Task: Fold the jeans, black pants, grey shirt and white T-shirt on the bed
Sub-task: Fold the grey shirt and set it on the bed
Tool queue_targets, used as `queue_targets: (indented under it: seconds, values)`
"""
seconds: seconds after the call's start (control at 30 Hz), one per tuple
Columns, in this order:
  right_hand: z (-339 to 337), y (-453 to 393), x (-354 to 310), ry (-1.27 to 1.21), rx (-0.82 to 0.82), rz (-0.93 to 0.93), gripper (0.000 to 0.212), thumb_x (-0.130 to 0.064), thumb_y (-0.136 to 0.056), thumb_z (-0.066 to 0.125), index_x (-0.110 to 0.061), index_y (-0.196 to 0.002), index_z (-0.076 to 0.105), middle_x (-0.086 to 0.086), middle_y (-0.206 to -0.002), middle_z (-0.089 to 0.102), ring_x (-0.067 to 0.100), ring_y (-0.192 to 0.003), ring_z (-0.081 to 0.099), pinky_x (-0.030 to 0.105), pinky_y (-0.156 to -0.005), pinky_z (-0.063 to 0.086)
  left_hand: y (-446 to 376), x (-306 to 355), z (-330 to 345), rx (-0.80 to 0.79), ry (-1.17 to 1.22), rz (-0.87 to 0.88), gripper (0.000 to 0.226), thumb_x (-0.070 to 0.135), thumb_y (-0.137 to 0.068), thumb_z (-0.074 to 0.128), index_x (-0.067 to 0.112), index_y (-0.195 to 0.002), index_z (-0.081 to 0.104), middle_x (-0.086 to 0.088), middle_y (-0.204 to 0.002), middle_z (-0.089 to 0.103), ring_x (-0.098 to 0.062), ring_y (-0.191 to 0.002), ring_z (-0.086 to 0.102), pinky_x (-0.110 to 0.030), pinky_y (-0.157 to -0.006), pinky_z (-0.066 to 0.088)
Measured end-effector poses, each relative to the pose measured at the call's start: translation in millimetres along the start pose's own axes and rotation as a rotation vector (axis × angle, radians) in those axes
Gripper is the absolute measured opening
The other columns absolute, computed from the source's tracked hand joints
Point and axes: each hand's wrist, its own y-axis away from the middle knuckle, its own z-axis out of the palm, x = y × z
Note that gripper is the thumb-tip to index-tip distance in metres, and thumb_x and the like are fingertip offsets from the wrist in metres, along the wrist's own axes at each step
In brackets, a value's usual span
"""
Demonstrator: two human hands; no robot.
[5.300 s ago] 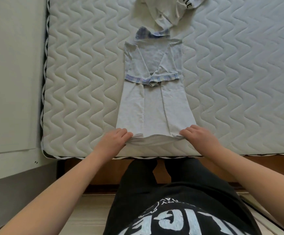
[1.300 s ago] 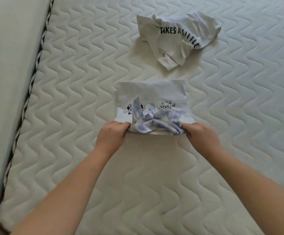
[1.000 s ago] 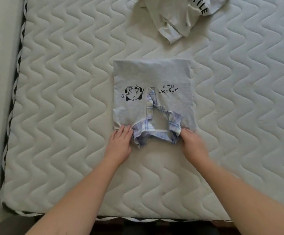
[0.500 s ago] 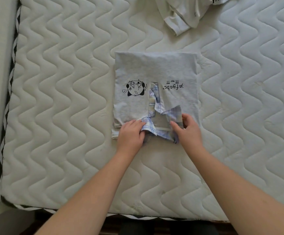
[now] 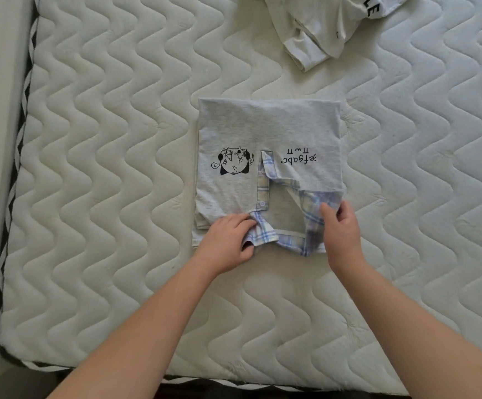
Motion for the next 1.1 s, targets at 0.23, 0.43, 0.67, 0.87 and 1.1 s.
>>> queue_targets:
  seconds: [0.23,0.43,0.67,0.87,1.1]
  values:
    - [6,11,8,0.361,-0.404,-0.126,0.015,-0.026,-0.093,0.057,-0.027,-0.081,0.049,-0.011,-0.062,0.049,0.005,-0.056,0.043,0.024,-0.055,0.040,-40,16,-23,0.072,0.954,-0.519,0.036,0.034,-0.102,0.043,0.016,-0.129,0.058,-0.002,-0.121,0.065,-0.016,-0.110,0.060,-0.035,-0.098,0.048]
    - [10,11,5,0.645,-0.464,-0.281,0.015,-0.031,-0.091,0.059,-0.022,-0.086,0.048,-0.021,-0.087,0.063,0.010,-0.083,0.060,0.033,-0.071,0.049,-94,37,-35,0.090,1.389,-0.777,0.037,0.028,-0.095,0.063,0.004,-0.122,0.057,-0.015,-0.115,0.068,-0.028,-0.100,0.068,-0.042,-0.086,0.058]
    - [10,15,13,0.864,-0.407,-0.489,0.042,-0.015,-0.080,0.070,-0.015,-0.120,0.058,0.004,-0.111,0.065,0.026,-0.102,0.060,0.040,-0.083,0.049,-103,36,-27,0.252,0.784,-0.736,0.010,0.023,-0.088,0.069,0.018,-0.094,0.063,0.001,-0.089,0.065,-0.019,-0.087,0.063,-0.031,-0.081,0.052]
    - [9,17,25,1.001,-0.333,-0.603,0.040,0.002,-0.072,0.073,-0.003,-0.111,0.068,0.015,-0.095,0.065,0.038,-0.085,0.061,0.046,-0.069,0.050,-92,31,-18,0.314,0.647,-0.759,0.006,0.022,-0.093,0.060,0.017,-0.092,0.062,0.001,-0.087,0.066,-0.019,-0.083,0.063,-0.027,-0.068,0.045]
    - [9,18,27,0.996,-0.373,-0.655,0.028,-0.002,-0.083,0.067,-0.009,-0.110,0.072,0.011,-0.095,0.069,0.036,-0.078,0.059,0.047,-0.065,0.051,-111,33,-32,0.215,0.627,-0.655,0.016,0.024,-0.089,0.068,0.014,-0.102,0.064,-0.004,-0.097,0.068,-0.022,-0.092,0.063,-0.035,-0.084,0.052]
